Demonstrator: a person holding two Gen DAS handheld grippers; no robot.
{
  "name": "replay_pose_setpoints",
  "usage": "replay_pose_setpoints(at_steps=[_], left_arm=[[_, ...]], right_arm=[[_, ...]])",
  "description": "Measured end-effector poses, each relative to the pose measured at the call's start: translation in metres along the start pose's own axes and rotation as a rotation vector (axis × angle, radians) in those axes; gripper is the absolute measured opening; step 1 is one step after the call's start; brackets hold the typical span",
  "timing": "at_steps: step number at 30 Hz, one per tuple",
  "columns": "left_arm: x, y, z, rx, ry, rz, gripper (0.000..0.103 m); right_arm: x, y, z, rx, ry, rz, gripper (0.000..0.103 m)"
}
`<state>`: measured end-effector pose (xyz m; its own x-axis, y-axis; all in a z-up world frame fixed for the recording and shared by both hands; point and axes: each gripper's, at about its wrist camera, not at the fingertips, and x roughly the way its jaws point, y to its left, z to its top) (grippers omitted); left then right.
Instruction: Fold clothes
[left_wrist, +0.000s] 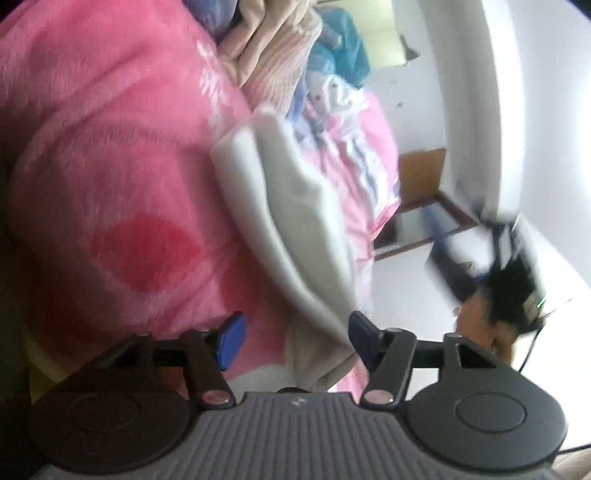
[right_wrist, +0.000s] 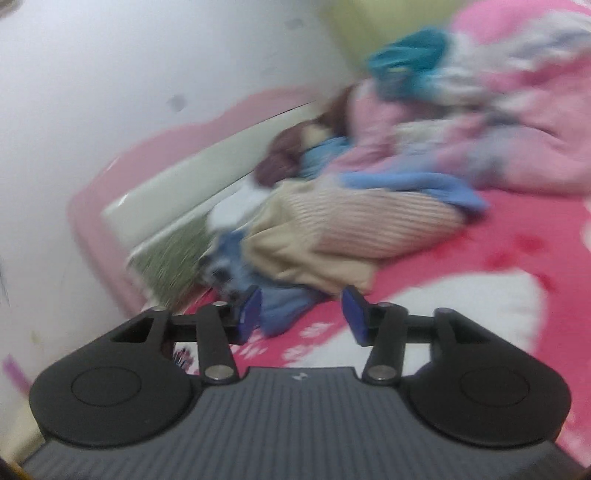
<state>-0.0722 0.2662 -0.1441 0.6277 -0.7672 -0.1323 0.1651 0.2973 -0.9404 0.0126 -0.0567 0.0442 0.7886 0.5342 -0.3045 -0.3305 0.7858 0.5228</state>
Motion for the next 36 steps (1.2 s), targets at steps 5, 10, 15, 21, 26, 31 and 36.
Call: replay_pose_setpoints(at_steps=[5,10,15,21,26,31,36], left_arm=[[-0.004,-0.007,0.006,0.007,-0.051,-0.057,0.085],[0.010,-0.011,0.015,-0.014,-0.053,-0.014,0.089],[0.010,-0.008,0.036,-0.052,-0.076,0.005,0.091],[0.023,-0.011,0.054,-0.101,-0.136,0.058,0.087],[0.040,-0.025,0.066,-0.065,-0.150,0.155,0.042],[0.055,-0.040,0.070,-0.063,-0.111,0.237,0.022],[0.105,-0.089,0.090,-0.041,-0.061,0.235,0.019]], right_arm=[[-0.044,-0.048,-0.058,0.254,0.051,-0.060,0.061],[-0.086,-0.093,-0.116,0.488,0.103,-0.116,0.061],[-0.081,-0.033,-0.146,0.061,0.148,-0.147,0.073],[-0.048,0.016,-0.167,-0.332,0.113,-0.242,0.081],[-0.033,0.014,-0.170,-0.464,0.093,-0.381,0.058],[-0.024,0.007,-0.169,-0.590,0.068,-0.523,0.025],[-0.047,-0.006,-0.110,-0.819,0.062,-0.573,0.018]])
